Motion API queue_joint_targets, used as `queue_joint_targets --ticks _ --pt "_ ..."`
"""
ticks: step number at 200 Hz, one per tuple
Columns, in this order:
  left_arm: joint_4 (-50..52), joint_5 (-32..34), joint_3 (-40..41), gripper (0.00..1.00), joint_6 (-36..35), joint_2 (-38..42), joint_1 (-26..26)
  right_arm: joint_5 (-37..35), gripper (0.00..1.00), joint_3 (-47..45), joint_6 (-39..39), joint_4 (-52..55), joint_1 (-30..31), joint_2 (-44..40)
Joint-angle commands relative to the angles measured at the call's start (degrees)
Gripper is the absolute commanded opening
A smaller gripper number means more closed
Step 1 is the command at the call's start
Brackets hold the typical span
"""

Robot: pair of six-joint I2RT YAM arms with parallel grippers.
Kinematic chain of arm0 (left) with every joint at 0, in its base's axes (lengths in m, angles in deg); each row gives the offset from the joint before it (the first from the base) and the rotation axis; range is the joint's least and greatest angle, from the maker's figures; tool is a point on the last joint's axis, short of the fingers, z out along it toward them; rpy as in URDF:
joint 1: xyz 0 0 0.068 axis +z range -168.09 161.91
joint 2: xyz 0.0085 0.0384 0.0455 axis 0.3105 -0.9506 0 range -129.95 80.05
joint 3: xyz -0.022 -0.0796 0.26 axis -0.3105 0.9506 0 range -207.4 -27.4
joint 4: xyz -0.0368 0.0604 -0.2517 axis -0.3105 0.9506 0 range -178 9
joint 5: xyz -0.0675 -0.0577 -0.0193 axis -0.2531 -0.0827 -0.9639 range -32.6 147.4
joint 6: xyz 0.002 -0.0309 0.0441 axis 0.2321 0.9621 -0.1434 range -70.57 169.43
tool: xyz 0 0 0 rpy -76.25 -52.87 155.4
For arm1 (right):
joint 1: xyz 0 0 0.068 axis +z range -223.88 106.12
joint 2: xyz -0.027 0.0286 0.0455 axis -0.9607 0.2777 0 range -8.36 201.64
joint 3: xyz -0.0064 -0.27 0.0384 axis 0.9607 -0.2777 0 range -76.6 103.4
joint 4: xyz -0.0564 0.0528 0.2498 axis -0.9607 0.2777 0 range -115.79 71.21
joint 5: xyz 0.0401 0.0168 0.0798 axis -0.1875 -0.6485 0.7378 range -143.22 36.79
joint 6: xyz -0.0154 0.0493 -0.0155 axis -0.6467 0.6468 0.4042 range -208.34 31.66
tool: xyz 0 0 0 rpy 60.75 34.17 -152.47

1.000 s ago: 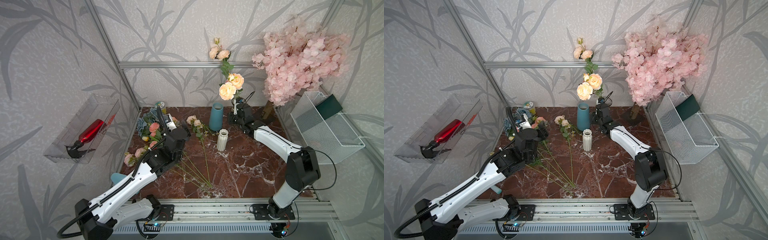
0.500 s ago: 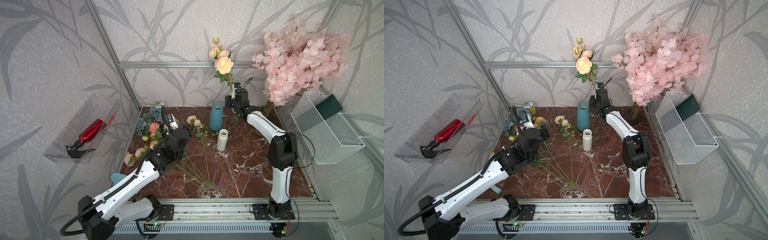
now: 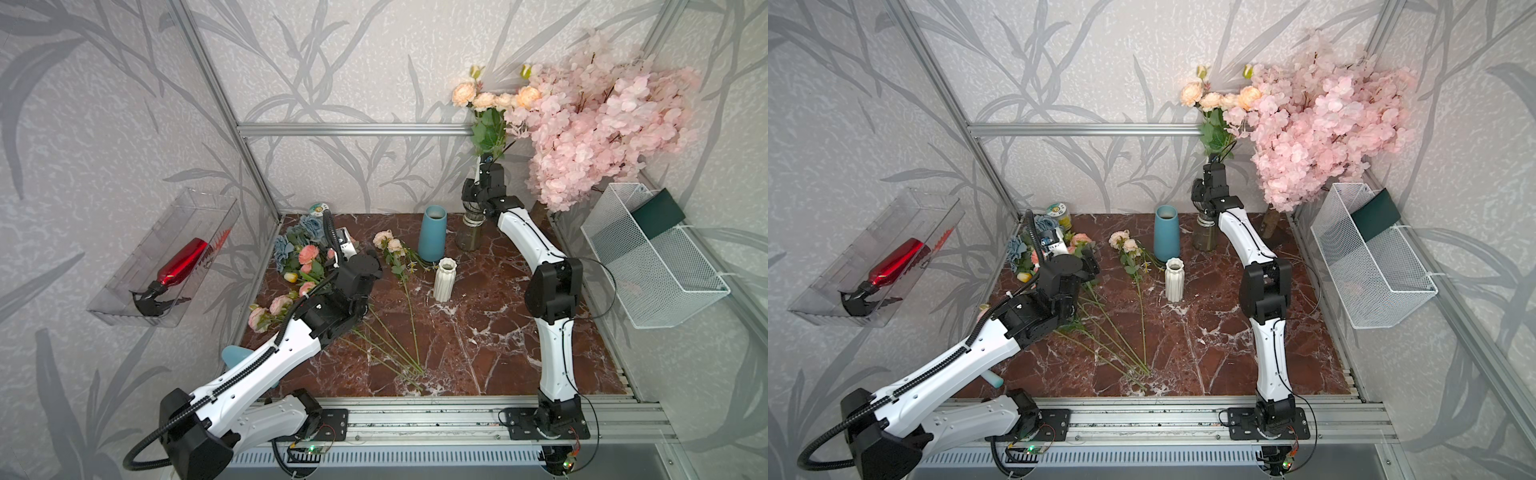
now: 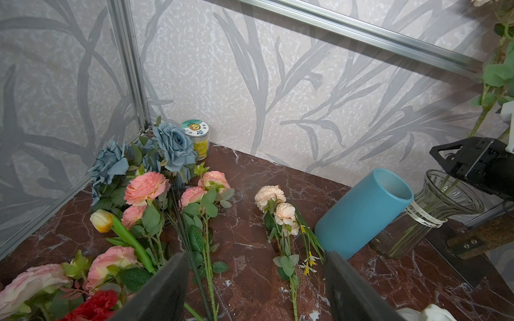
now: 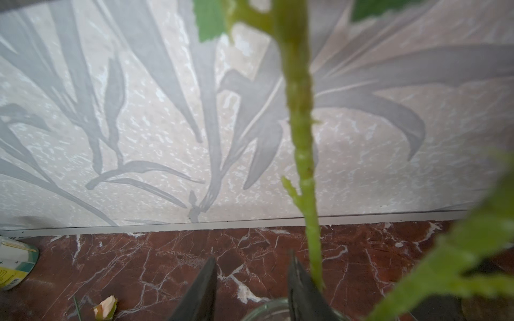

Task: Place the pink flowers into the vase
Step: Adjust the flower in the vase.

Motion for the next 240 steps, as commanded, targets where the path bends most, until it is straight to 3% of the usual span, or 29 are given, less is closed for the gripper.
queue_joint_targets --ticks 1,122,198,240 --pt "-0.5 0.8 0.9 0.77 0.5 0.5 0.3 -0.3 0.42 0.6 -1.9 2.1 1.4 -0.6" --pt "9.6 1.8 -4.0 0.77 3.1 3.4 0.5 1.2 0.45 -18.0 -8.0 -3.0 9.5 -17.9" --pt "24.1 -0.5 -10.6 0.78 9.0 3.6 1.5 3.1 0.46 -20.8 -10.2 5.4 14.8 -27.9" --pt "33.5 -6.1 -19.4 0.76 12.4 -4.8 2.3 0.4 0.47 -25.4 -7.8 13.3 19.2 -36.7"
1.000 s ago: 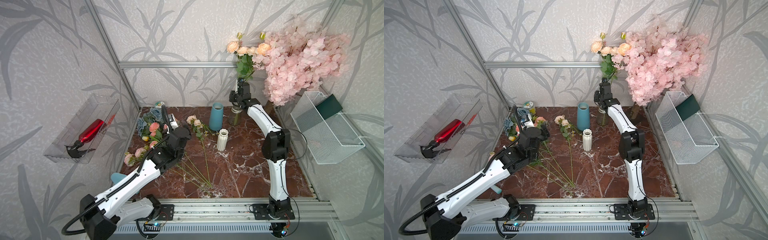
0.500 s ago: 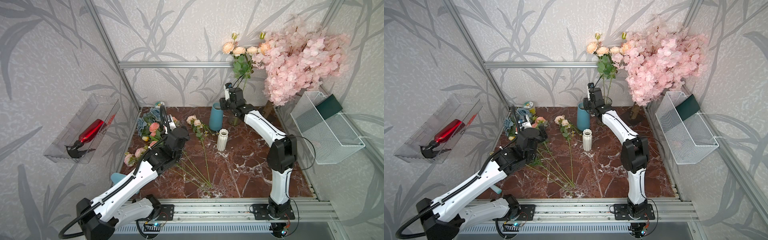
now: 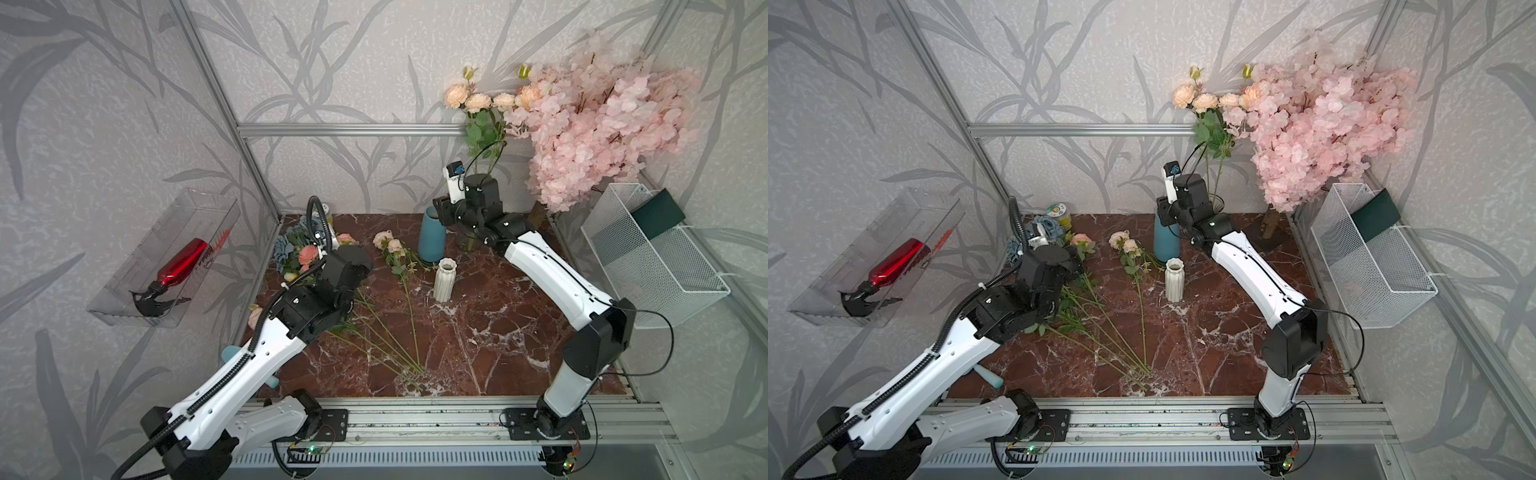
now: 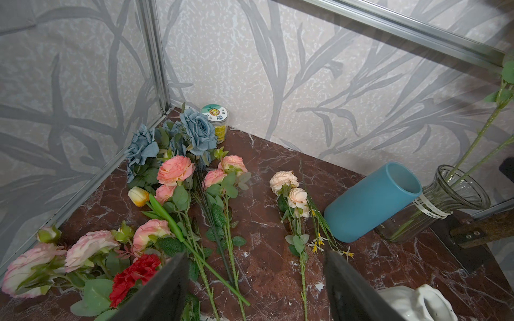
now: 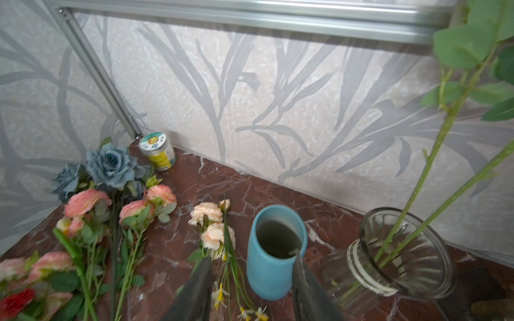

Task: Place the pink flowers into the vase
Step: Adjust the flower in the vase.

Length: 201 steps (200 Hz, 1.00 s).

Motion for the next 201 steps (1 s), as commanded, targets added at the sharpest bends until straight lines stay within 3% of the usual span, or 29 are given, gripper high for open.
queue_joint_targets --ticks 1,28,56,117,201 --pt "8.9 -2.6 -4.8 0.75 4.6 -4.3 0.3 -1.7 0.48 -1.2 1.6 7.2 2.1 -5.6" --pt "11.2 -2.6 -4.9 0.75 7.6 -2.5 1.9 -4.6 0.48 -0.8 0.8 15.3 8.5 -7.6" --pt "15.2 -10.1 -8.3 0.75 6.5 -1.9 8.0 -5.1 0.50 -0.1 4.4 22.2 12.2 -7.6" --pt "20.1 -22.4 -9.4 0.76 4.0 -0.6 16.8 -11.4 0.53 -3.0 6.9 23.7 18.1 -4.6" --pt "21.3 -23.0 -5.9 0.76 4.5 3.7 19.5 -12.9 0.59 -0.1 8.9 25.2 23.5 8.2"
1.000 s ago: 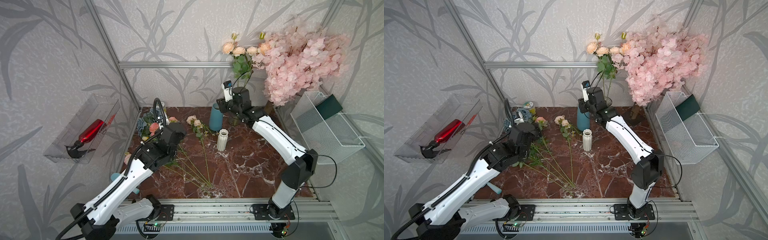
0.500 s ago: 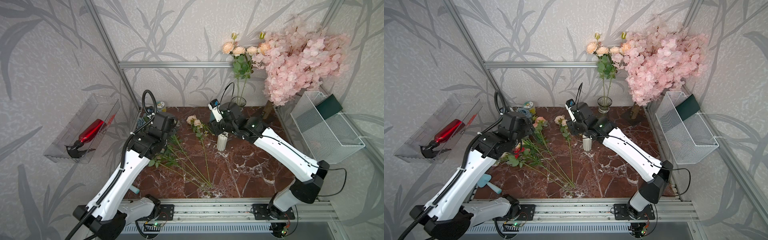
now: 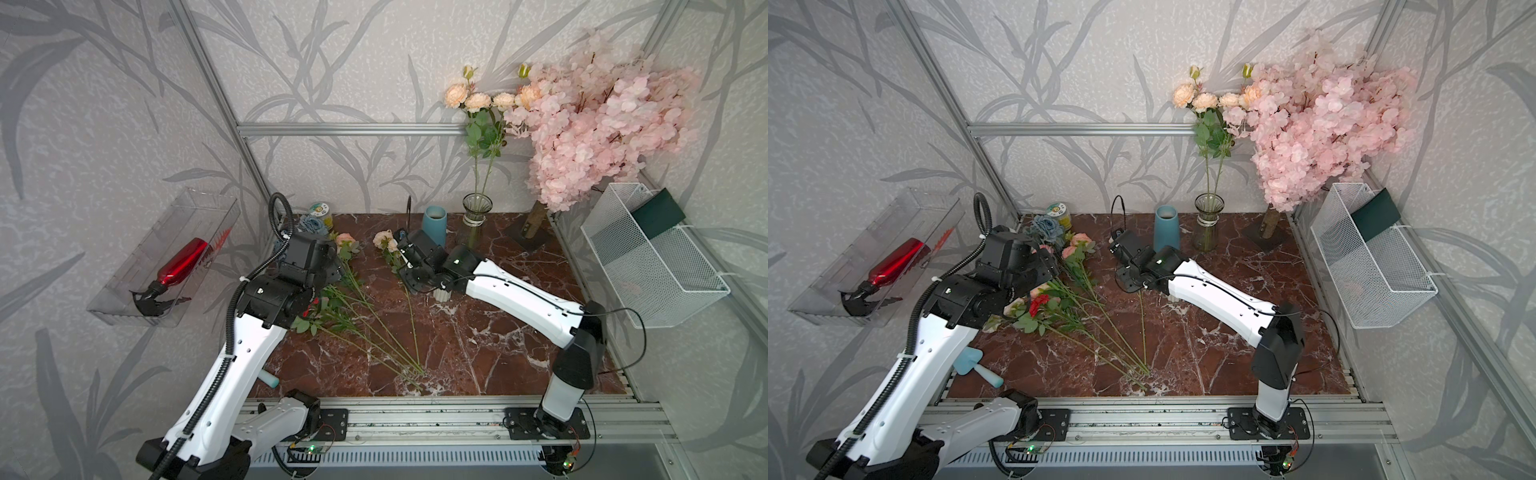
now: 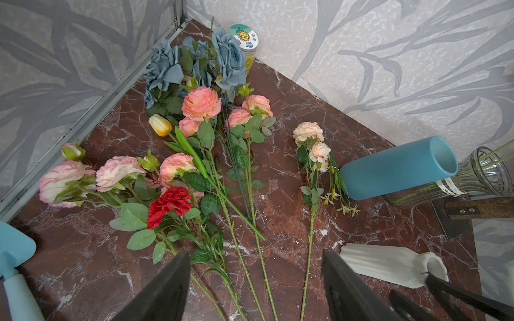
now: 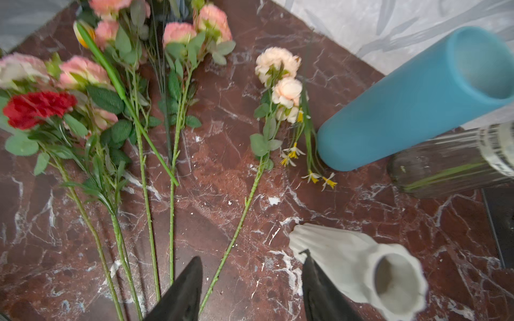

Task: Place the pink flowers into the vase
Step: Pick up the flower at the center of the board.

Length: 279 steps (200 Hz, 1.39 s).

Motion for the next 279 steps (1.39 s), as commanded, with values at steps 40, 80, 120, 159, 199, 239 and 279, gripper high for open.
queue_joint_targets --ticks 40,80,120,159,199,239,279 --pt "2.4 -0.1 1.5 0.76 0.0 0.9 1.3 -4.9 0.65 3.2 1.9 2.5 1.3 7.7" --pt "2.7 0.4 2.3 0.95 -1.0 1.2 1.9 -6.9 0.72 5.3 2.8 5.1 1.3 9.8" --pt "4.2 3.0 1.7 0.99 -2.7 2.8 2.6 -9.2 0.80 3.0 3.9 2.7 1.3 9.8" --pt "4.4 2.4 2.9 0.99 -3.2 4.0 4.9 -8.2 0.80 4.2 5.0 1.6 1.2 12.2" --pt "1.9 -0.9 5.3 0.99 -3.0 5.2 7.3 -4.0 0.62 5.9 6.0 0.5 0.6 15.7" --pt "0.1 -3.9 6.4 0.99 -4.5 5.0 8.7 -3.3 0.58 3.5 7.6 -1.6 -1.2 16.8" --pt "-1.9 -4.5 8.5 0.99 -4.7 6.1 9.7 -3.3 0.55 4.8 8.3 -3.8 -3.0 19.3"
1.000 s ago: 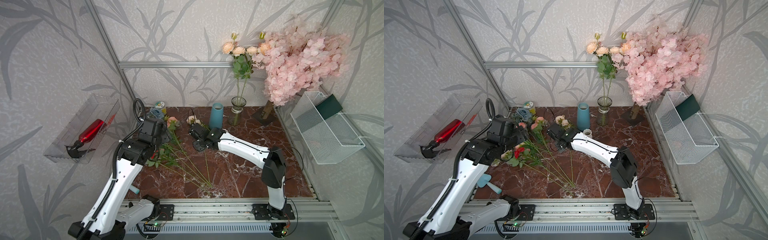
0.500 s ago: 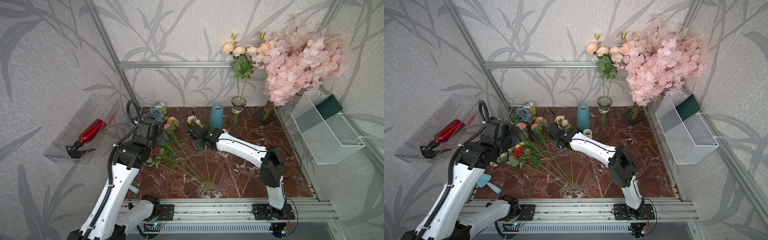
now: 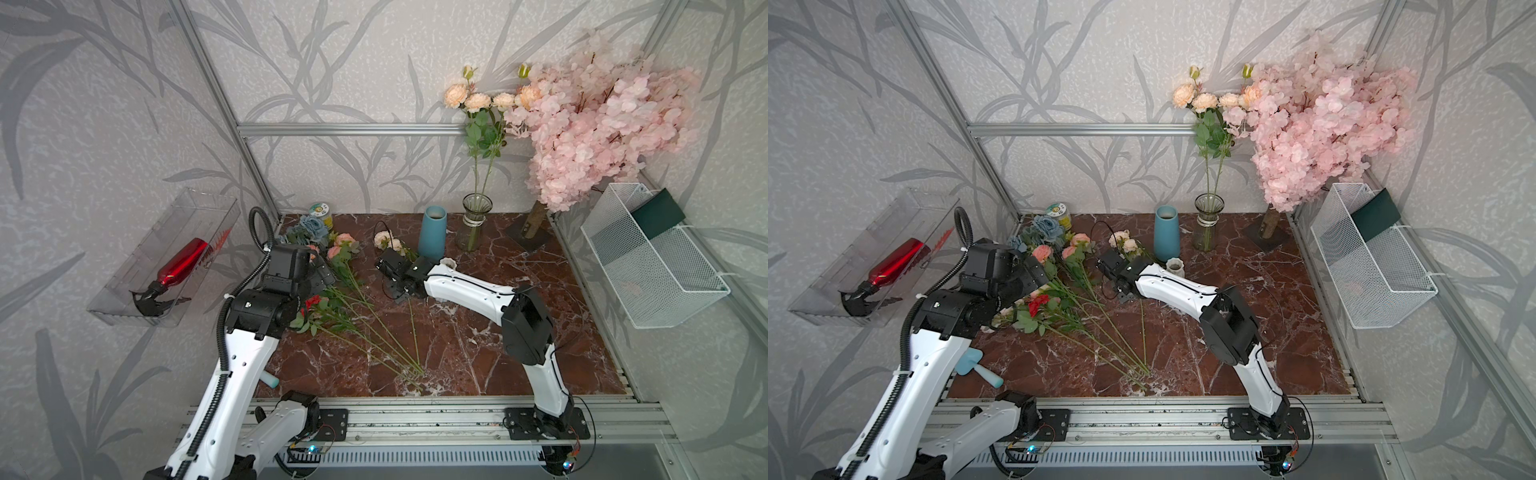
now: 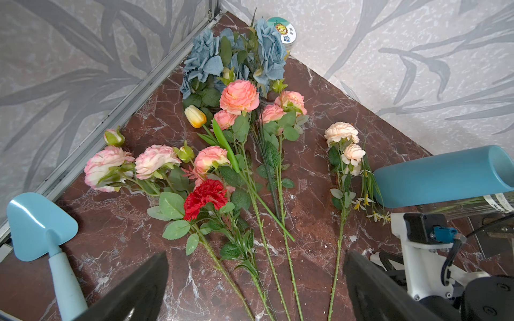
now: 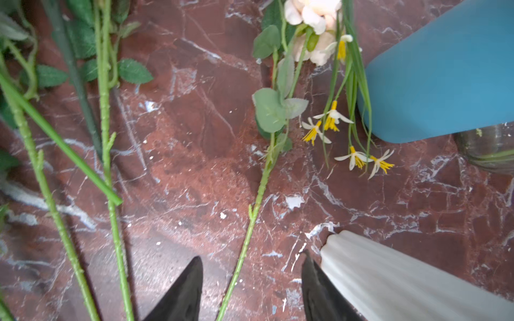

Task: Place the pink flowers into the vase
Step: Pick up the flower at the center of the board.

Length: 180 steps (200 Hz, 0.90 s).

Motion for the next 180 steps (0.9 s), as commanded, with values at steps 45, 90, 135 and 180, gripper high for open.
queue_joint_targets --ticks 45,90,135,180 --pt "-3.9 -4.0 2.8 0.99 -2.0 1.6 1.8 -1.3 0.55 2.9 2.8 -3.5 -1.6 5.5" --pt "-4.2 -4.4 3.2 0.99 -2.6 1.4 2.5 -1.9 0.55 5.8 2.9 -2.2 -1.7 8.8" --pt "-5.4 -5.2 4.5 0.99 -2.5 1.2 3.1 -2.3 0.55 5.6 3.2 -2.8 -2.9 9.6" --pt "-4.8 -4.5 3.4 0.99 -3.4 1.2 4.3 -1.9 0.53 6.2 4.1 -3.9 -3.5 11.1"
